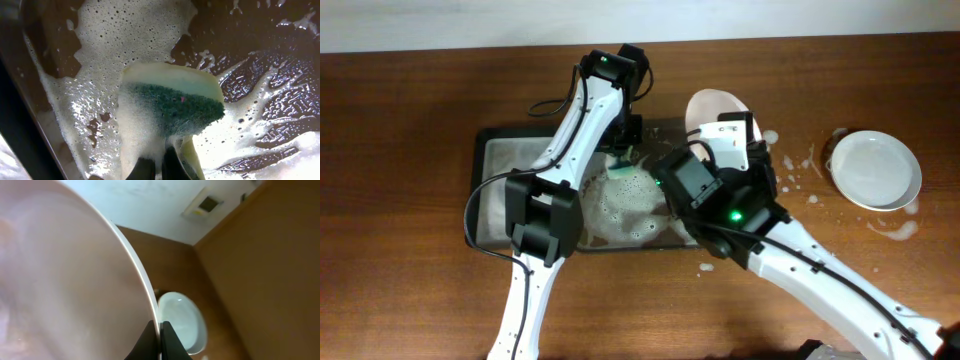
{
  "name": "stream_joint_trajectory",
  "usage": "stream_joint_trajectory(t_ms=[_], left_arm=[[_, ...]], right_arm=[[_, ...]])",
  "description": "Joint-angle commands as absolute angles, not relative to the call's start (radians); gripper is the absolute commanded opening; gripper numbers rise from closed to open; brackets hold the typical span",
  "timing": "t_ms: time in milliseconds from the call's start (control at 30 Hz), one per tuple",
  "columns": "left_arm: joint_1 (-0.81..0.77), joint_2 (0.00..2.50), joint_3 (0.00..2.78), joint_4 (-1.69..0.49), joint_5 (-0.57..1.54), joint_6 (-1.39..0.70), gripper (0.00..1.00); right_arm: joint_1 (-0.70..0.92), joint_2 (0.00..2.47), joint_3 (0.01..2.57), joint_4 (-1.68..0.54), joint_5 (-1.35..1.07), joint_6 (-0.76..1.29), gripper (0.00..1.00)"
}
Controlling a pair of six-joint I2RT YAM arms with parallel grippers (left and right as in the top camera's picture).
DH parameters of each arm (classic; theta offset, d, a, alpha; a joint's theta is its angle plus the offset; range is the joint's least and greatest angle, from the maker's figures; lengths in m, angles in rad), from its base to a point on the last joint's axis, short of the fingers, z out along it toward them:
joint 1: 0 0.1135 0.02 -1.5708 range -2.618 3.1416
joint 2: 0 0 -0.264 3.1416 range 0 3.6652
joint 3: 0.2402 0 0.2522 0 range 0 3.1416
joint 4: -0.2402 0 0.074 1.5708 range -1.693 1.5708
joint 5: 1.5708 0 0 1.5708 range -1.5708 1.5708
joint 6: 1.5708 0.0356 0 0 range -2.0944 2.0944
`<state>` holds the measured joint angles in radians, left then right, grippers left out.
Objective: Clean dirty plates on tray and stack at the side
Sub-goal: 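Lift the pinkish plate with the right gripper and tilt it upright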
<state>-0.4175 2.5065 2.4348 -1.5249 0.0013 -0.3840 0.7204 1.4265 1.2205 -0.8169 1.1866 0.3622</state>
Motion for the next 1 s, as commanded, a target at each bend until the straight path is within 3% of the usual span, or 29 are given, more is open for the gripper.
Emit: stream_joint_trajectory(t_ms=[0,133,633,833,933,967], left_arm=[[-0.421,2.51,2.437,-1.519,0.012,-0.368,0.01],[-0.423,2.51,2.437,-1.511,0.012,-0.368,0.01],[-0.423,2.51,2.437,-1.504,0.012,-0.368,0.01],[-0.423,2.51,2.437,-1.504,0.012,-0.365,0.01],[-0.423,2.51,2.437,-1.499,0.012,-0.365,0.01],[-0.424,2.51,2.437,-1.5,0.012,-0.365,0.01]], right_arm=[[0.729,1.454,1.229,-0.829,1.368,0.366,0.04],[0.773,1.455,1.229,-0.83,1.526,0.35,0.04],[0.831,1.455,1.229,-0.807,1.561,0.258,0.04],[0.83,1.441,1.229,-0.85,1.532,0.259,0.04],[0.831,1.433,1.229,-0.871,1.288,0.262,0.04],[0.831,1.433,1.229,-0.884,1.314,0.262,0.04]])
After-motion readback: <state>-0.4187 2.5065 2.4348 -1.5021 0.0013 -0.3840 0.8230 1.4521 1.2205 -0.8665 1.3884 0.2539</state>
